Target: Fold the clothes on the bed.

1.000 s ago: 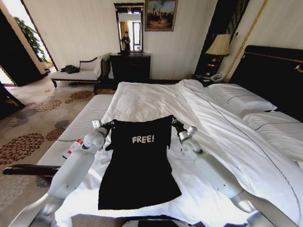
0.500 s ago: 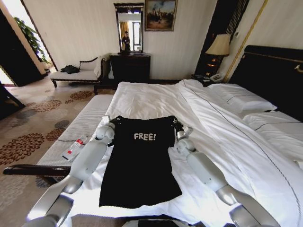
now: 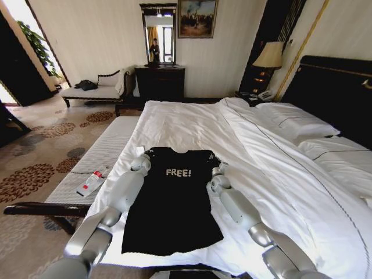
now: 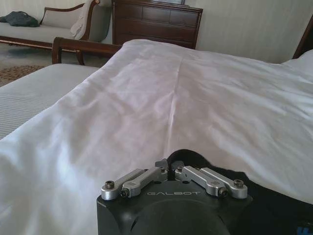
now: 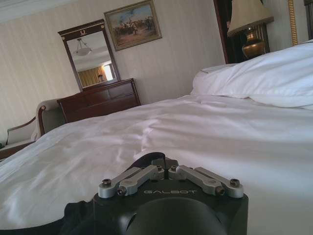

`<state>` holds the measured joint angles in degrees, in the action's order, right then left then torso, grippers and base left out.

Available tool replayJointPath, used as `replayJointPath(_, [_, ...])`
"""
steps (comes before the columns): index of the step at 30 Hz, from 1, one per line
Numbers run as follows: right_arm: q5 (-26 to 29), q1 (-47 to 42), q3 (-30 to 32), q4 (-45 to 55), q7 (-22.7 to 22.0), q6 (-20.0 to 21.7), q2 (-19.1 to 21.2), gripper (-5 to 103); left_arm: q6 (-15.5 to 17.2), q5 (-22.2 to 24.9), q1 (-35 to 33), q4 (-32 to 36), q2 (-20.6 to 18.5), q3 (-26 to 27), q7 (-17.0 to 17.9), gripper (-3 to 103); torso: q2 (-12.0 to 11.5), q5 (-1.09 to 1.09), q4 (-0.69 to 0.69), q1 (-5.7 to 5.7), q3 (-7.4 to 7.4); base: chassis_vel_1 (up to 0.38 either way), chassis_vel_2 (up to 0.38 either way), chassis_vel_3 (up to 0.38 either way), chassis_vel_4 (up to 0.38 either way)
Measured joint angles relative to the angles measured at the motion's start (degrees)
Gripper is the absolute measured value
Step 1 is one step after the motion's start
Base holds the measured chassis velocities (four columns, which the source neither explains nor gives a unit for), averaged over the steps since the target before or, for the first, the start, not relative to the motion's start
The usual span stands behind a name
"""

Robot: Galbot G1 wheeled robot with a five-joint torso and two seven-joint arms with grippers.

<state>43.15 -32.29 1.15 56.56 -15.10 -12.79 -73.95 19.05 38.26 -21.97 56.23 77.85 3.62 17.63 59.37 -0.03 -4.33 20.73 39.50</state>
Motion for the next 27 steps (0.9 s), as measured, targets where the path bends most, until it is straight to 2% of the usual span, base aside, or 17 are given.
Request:
replayJointPath(8, [0.24,-0.05,0.2,-0.7,0.15,0.18,0.12,0,-0.19,-0.11,1.17,-2.23,1.4,0.89,-0.23,2,0.0,0.01,-0.02,-0.01,-0.01,0.0,0.0,0.0,0.0])
replayJointPath(18, [0.3,-1.4,1.1,0.35,0.14,-0.4,0.28,0,-0.82,-1.08,-3.69,0.28,-0.06,2.62,0.43,2,0.01,-0.01,0.0,-0.02,-0.01,0.0,0.0,0.0,0.0])
replayJointPath(19, [0.2,-1.47,1.14,0.67,0.06,-0.65,0.27,0,-1.42,-0.83,-4.2,1.0,-0.38,2.57,0.61,-1,0.01,-0.01,-0.01,-0.02,-0.01,0.0,0.0,0.0,0.0])
replayJointPath(20, [0.08,-1.62,1.22,1.14,0.09,-1.03,0.32,0,-1.85,-0.4,-4.7,1.7,-0.83,2.43,0.62,4,0.0,-0.01,-0.02,-0.02,-0.01,0.0,0.0,0.0,0.0])
replayJointPath(21, [0.05,-1.96,1.47,1.99,0.27,-1.43,0.53,5,-2.18,0.37,-5.34,2.85,-1.57,2.34,0.6,9,0.0,-0.01,-0.01,-0.01,-0.01,0.0,0.0,0.0,0.0])
replayJointPath(22, [0.05,-1.96,1.47,1.99,0.27,-1.43,0.53,5,-2.18,0.37,-5.34,2.85,-1.57,2.34,0.6,9,0.0,-0.01,-0.01,-0.01,-0.01,0.0,0.0,0.0,0.0])
replayJointPath(23, [0.18,-2.38,1.81,3.01,0.43,-1.68,0.84,11,-2.56,0.92,-5.91,3.97,-2.34,2.46,0.6,9,0.0,-0.01,-0.01,-0.01,-0.01,0.0,0.0,0.0,0.0])
replayJointPath(25, [1.75,-4.2,3.48,7.72,0.6,-1.9,2.29,21,-3.06,2.67,-7.48,6.83,-4.64,3.67,0.93,20,0.0,-0.01,-0.02,-0.01,-0.01,0.0,0.0,0.0,0.0])
replayJointPath(26, [2.73,-5.16,4.4,10.14,0.59,-1.9,3.18,21,-3.12,3.7,-8.54,8.6,-6.08,4.83,1.24,25,0.0,-0.01,-0.01,-0.01,-0.01,0.0,0.0,0.0,0.0])
replayJointPath(27, [2.73,-5.16,4.4,10.14,0.59,-1.9,3.18,21,-3.12,3.7,-8.54,8.6,-6.08,4.83,1.24,25,0.0,-0.01,-0.01,-0.01,-0.01,0.0,0.0,0.0,0.0])
